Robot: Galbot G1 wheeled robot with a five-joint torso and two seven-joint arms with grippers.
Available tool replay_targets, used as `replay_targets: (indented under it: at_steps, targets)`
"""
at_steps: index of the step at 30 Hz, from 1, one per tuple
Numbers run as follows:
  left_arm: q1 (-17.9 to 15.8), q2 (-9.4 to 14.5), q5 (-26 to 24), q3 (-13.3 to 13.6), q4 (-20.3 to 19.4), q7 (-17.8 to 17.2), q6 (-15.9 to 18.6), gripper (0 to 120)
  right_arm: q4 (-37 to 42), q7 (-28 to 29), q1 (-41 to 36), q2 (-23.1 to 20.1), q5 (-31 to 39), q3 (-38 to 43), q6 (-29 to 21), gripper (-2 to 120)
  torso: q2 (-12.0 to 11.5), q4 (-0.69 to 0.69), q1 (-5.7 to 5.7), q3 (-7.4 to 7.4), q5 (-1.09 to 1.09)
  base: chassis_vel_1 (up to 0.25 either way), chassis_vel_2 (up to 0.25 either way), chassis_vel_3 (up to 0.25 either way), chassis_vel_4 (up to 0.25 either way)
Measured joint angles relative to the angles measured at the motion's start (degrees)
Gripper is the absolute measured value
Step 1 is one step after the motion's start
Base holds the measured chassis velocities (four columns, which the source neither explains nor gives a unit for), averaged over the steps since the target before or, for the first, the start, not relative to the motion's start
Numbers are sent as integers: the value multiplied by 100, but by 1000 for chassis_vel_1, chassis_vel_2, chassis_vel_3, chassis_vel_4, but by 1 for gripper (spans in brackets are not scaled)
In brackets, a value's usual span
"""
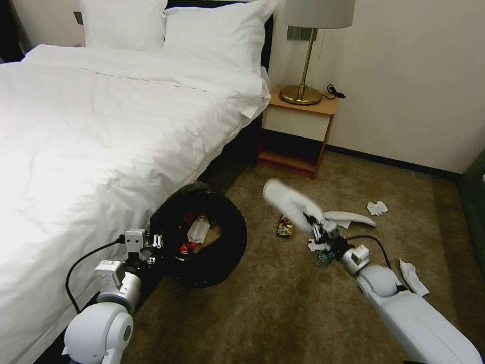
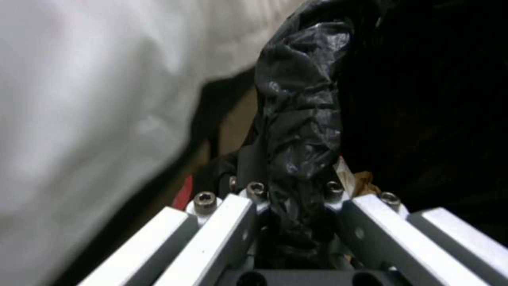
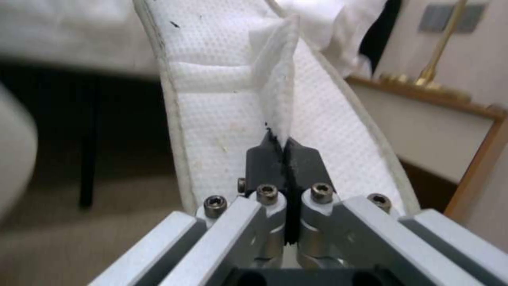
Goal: Pick up the trash bin, then pick up the garbage on the floor and place it into the trash bin.
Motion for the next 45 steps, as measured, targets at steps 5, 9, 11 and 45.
replay_targets:
  at_steps: [5, 9, 11, 45]
  targets:
    - [-44, 53, -308, 228, 212, -128, 268, 2, 508, 189, 104, 50, 172, 32, -139, 0, -1, 0, 0, 0, -1, 0, 0, 0, 0]
    - [-118, 222, -699, 547, 283, -231, 792, 2, 1132, 314, 116, -25, 287, -175, -257, 0, 0, -3, 0, 0, -2, 0, 0, 0, 0]
    - [-140, 264, -793, 604, 304, -233, 889, 2, 1327, 332, 115, -25, 316, -279, -289, 0, 0, -2, 0, 0, -1, 0, 0, 0, 0]
    - [-236, 279, -1552, 918, 405, 183, 1277, 2, 2660, 554, -744, 322, -63, -1037, -608, 0, 0, -1, 0, -1, 0, 0, 0, 0, 0]
